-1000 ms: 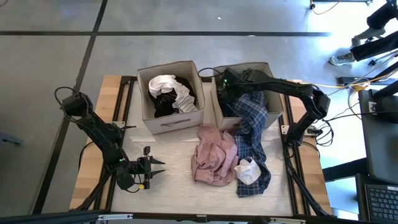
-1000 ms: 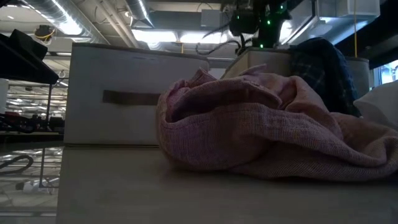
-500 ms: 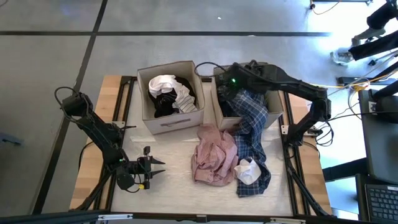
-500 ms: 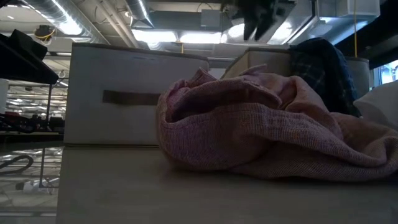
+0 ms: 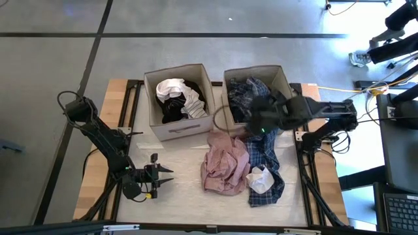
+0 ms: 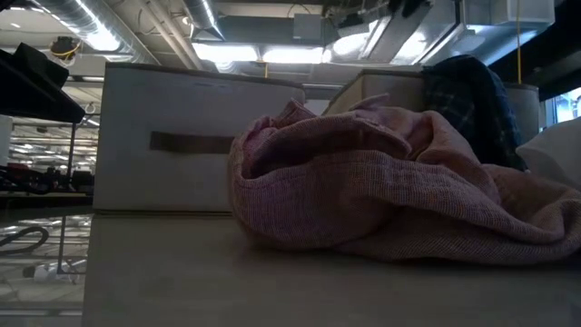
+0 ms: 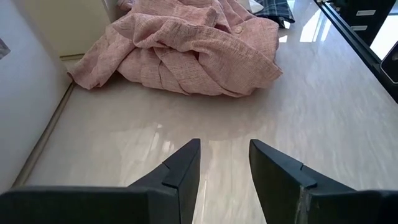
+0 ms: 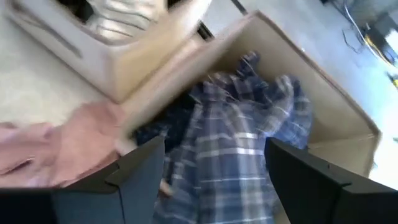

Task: Sort clothes
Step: Put the blue polo shirt into the right laundry organizer

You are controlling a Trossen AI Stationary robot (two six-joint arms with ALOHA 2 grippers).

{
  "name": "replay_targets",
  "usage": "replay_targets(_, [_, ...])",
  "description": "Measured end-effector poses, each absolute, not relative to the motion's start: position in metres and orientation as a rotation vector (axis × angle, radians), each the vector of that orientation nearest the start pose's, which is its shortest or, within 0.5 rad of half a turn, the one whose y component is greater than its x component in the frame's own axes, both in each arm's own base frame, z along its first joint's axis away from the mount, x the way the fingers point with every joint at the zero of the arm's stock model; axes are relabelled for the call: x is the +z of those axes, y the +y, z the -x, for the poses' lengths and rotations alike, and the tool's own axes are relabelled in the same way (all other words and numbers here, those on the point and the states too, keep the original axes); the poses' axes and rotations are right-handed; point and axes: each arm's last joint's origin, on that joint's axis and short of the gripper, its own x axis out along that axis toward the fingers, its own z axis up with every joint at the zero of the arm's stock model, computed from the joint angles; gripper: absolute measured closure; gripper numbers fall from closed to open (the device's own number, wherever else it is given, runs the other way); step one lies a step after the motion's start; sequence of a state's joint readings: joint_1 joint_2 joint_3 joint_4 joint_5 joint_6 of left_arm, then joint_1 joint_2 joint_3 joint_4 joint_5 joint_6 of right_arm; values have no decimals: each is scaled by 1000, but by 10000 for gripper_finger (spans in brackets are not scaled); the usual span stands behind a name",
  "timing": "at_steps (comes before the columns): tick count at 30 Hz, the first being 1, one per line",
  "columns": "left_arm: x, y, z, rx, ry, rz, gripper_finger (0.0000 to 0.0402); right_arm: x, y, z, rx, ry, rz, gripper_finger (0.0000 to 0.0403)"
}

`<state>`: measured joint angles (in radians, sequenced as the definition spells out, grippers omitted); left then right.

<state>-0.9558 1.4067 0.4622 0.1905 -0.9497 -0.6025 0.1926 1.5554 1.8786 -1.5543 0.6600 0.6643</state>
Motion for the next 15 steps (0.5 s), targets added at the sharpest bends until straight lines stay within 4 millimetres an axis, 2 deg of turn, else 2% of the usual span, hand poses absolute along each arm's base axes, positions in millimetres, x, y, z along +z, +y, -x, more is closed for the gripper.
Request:
replay_targets(4, [143, -175, -152, 122, 412, -21, 274, 407, 51, -243, -727, 927, -85, 125])
replay_targets(7, [143, -175, -152, 122, 412, -22, 274, 390, 61, -229, -738, 939, -104, 125])
replay_targets(15, [143, -175, -152, 122, 412, -24, 274, 335, 71, -175, -799, 964, -223, 125])
